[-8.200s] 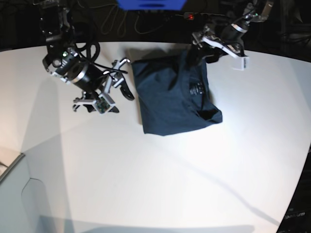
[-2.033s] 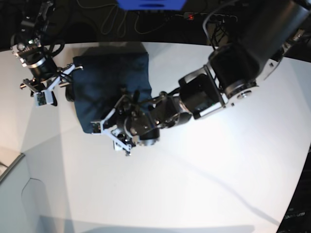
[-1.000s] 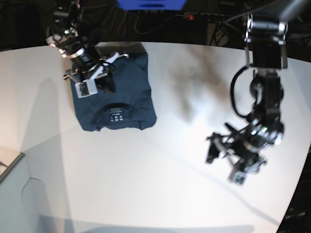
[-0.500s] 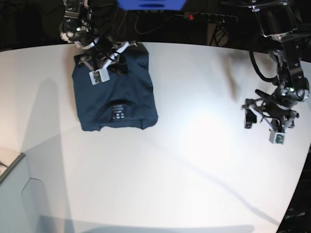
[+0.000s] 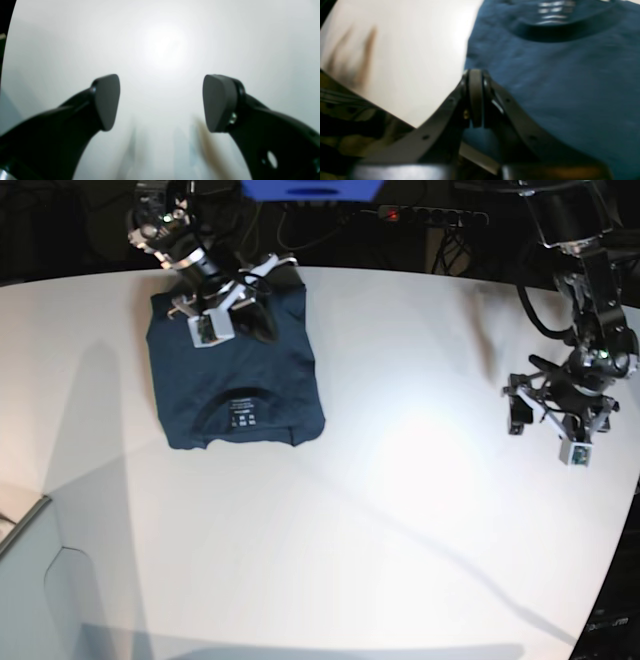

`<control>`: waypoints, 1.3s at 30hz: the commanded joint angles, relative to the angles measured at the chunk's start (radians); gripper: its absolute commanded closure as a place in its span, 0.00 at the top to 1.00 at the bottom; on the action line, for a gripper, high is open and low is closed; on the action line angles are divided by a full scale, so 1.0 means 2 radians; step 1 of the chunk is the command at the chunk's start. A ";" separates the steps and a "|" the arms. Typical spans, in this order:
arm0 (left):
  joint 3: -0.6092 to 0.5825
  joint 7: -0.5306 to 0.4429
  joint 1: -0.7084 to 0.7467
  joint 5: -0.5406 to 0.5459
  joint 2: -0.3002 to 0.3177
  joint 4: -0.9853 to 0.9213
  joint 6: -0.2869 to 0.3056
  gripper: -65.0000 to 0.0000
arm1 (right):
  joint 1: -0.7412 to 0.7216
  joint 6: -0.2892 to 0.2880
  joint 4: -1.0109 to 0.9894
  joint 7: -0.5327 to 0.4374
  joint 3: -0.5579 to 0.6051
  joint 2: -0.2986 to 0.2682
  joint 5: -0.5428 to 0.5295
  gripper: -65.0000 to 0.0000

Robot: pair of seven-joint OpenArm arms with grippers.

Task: Layout the t-shirt on the table in an organized manner, then fold the t-shirt properly
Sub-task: 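Open the left gripper and withdraw it from the shirt, then pat the folded shirt's edge flat with the right gripper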

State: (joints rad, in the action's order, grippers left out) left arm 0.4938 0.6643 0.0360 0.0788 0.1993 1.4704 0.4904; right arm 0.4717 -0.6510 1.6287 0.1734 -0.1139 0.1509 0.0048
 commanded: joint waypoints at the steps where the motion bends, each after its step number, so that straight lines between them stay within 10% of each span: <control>1: 0.002 -0.008 -0.002 0.002 0.007 0.010 -0.001 0.76 | 0.001 -0.002 -0.005 -0.005 0.006 0.001 -0.005 0.00; 11: 0.053 -0.008 0.021 0.005 0.007 0.010 -0.001 0.76 | -0.020 -0.002 -0.089 -0.007 0.021 -0.001 -0.005 0.00; 21: 0.070 -0.008 0.033 0.007 0.007 0.010 -0.001 0.76 | 0.036 0.000 0.059 -0.049 0.012 -0.017 -0.005 0.00; 39: 0.080 -0.008 0.045 0.007 0.004 0.010 -0.001 0.76 | -0.012 -0.004 -0.076 -0.052 -0.141 -0.025 -0.005 0.00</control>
State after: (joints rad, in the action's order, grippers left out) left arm 0.6476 0.6693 0.1284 0.0834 0.1936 1.4727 0.4908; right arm 0.4438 -0.6518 1.4662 0.0799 -0.3920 0.1047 -0.0006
